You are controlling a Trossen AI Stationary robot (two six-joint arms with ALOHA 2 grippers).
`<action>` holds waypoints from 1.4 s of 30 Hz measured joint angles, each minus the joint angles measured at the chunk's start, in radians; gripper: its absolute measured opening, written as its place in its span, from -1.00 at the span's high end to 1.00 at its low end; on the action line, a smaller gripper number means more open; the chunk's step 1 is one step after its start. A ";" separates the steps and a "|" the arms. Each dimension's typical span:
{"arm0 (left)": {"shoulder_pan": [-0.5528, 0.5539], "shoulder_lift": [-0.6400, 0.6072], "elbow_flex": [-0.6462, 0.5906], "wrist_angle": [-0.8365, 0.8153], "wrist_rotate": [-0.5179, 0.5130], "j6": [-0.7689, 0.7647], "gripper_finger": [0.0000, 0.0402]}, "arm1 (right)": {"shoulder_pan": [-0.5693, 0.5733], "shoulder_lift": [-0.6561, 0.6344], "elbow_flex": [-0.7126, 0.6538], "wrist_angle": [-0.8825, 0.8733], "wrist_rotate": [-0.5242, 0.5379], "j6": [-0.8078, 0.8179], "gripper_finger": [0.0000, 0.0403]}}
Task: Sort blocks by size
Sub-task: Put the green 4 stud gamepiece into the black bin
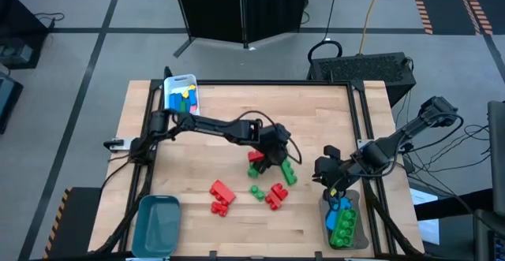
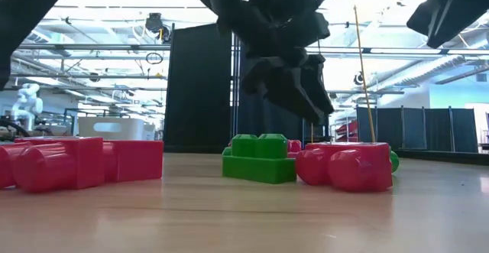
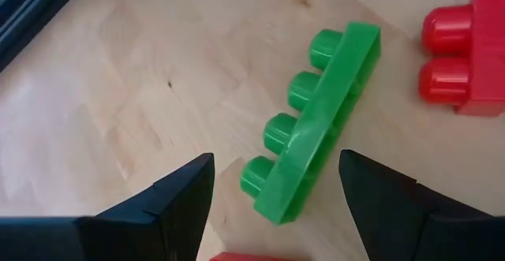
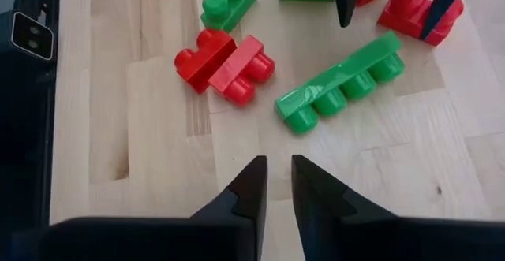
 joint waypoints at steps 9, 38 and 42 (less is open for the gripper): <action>0.047 0.044 0.001 0.061 0.175 0.001 -0.32 | 0.000 0.000 0.000 0.002 0.000 0.000 0.69; 0.046 0.164 0.004 0.042 0.159 -0.215 0.17 | -0.001 0.000 0.000 0.039 0.039 0.035 0.68; 0.046 0.155 0.002 0.038 0.152 -0.287 0.30 | 0.000 0.020 -0.020 0.040 0.113 0.059 0.68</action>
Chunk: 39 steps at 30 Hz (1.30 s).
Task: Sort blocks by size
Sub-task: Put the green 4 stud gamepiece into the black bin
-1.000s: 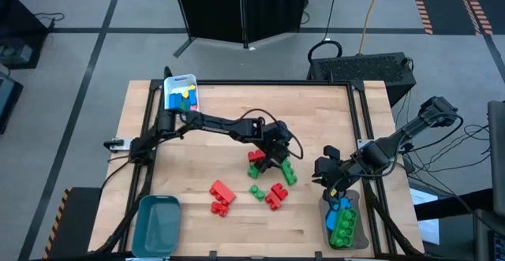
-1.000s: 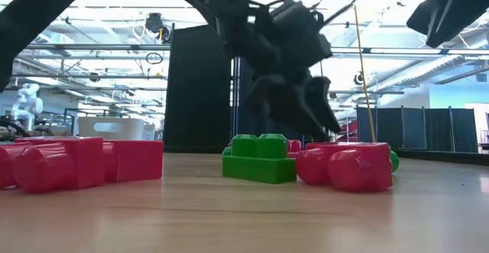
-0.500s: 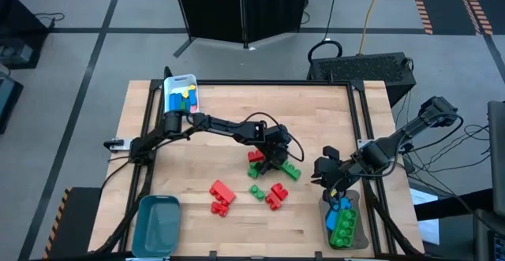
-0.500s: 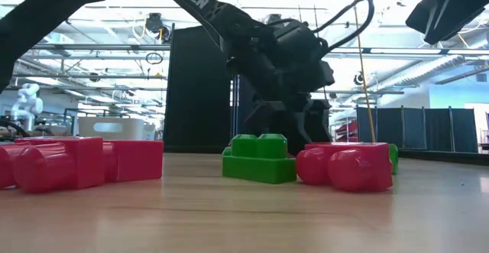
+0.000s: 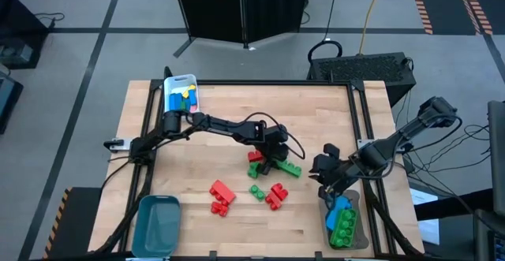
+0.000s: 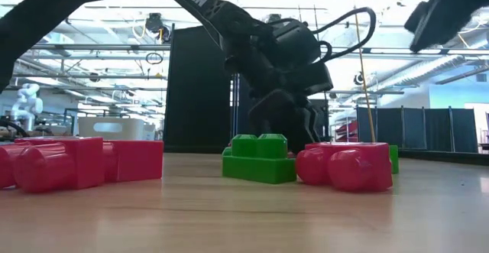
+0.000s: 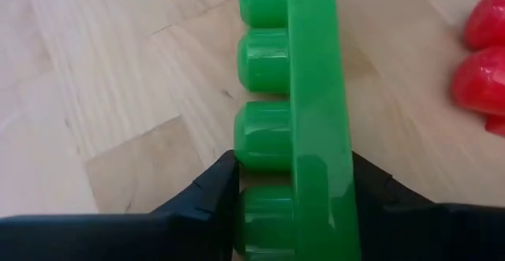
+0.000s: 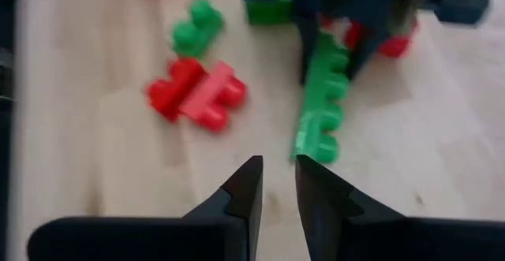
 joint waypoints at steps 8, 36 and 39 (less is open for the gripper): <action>-0.022 -0.050 -0.004 -0.004 -0.095 -0.053 0.27 | 0.000 0.018 -0.077 0.000 0.022 0.017 0.53; -0.155 -0.191 -0.002 0.011 -0.403 -0.183 0.28 | 0.151 0.017 -0.131 0.054 0.379 -0.027 0.09; -0.171 -0.200 -0.002 0.012 -0.451 -0.157 0.28 | 0.151 0.017 -0.131 0.062 0.356 -0.046 -0.14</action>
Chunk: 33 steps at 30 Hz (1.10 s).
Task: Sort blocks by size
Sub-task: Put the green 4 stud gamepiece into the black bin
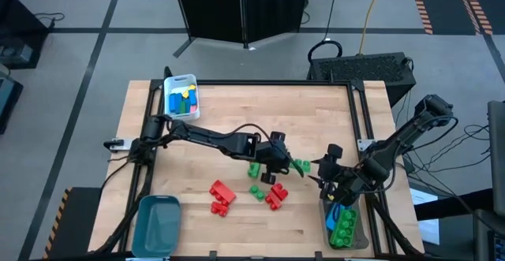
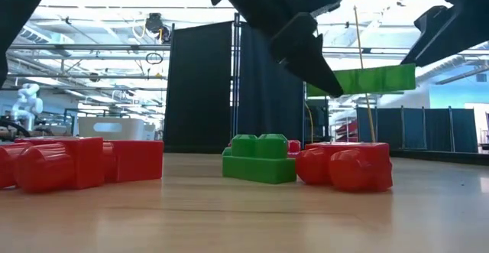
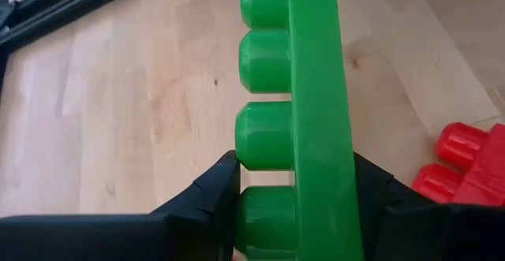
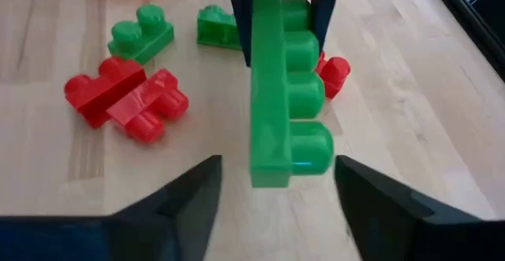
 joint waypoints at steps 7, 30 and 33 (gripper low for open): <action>-0.026 -0.010 0.001 0.035 -0.022 0.032 0.28 | -0.016 0.000 0.000 0.019 0.003 -0.027 -0.68; -0.051 -0.013 0.000 0.089 -0.013 -0.019 0.23 | -0.022 0.000 0.000 0.086 -0.015 -0.104 0.23; -0.061 -0.042 0.000 0.043 0.017 -0.027 0.04 | -0.021 0.000 0.001 0.092 -0.029 -0.096 0.23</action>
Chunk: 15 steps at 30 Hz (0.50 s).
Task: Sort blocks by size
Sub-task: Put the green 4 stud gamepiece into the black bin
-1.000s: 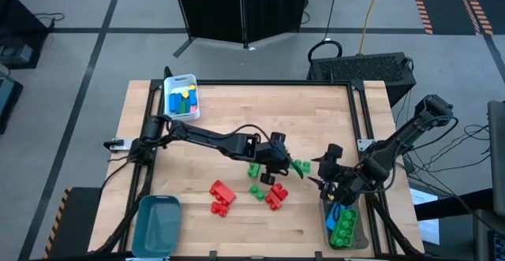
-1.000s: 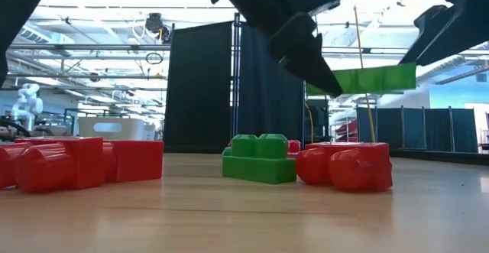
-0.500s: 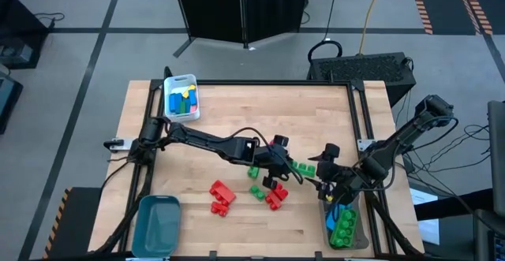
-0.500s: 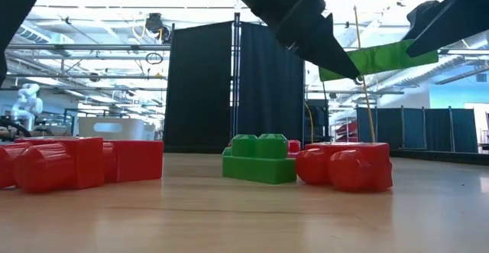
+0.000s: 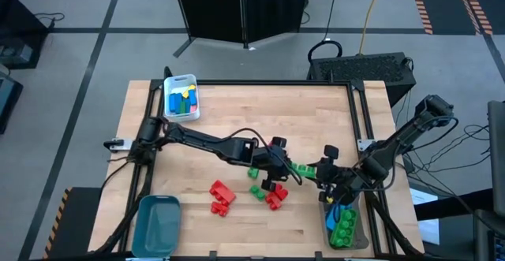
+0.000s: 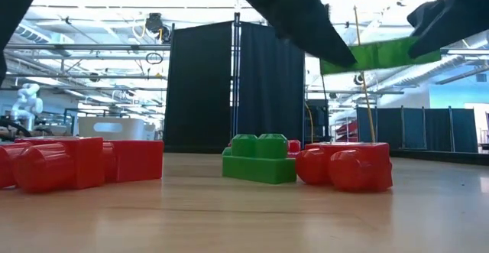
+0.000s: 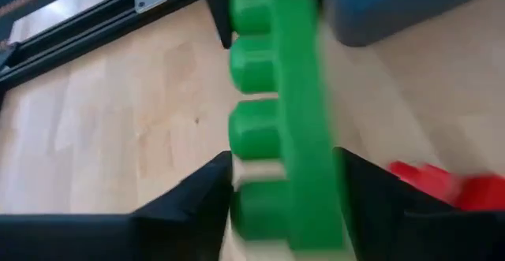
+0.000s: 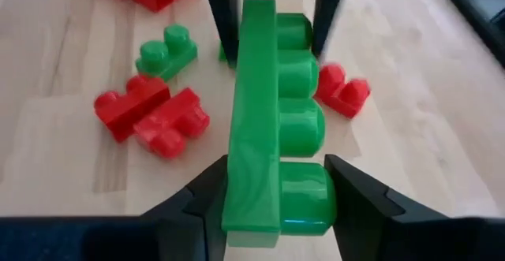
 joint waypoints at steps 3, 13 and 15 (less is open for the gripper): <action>-0.007 -0.050 0.003 -0.066 0.021 -0.030 -0.22 | 0.001 -0.008 0.000 -0.018 -0.025 0.001 0.23; -0.060 -0.245 0.001 -0.452 -0.072 -0.285 -0.52 | 0.035 -0.096 0.000 -0.117 -0.242 0.100 0.22; -0.091 -0.265 0.000 -0.479 -0.157 -0.294 -0.52 | 0.052 -0.128 0.000 -0.123 -0.332 0.102 0.22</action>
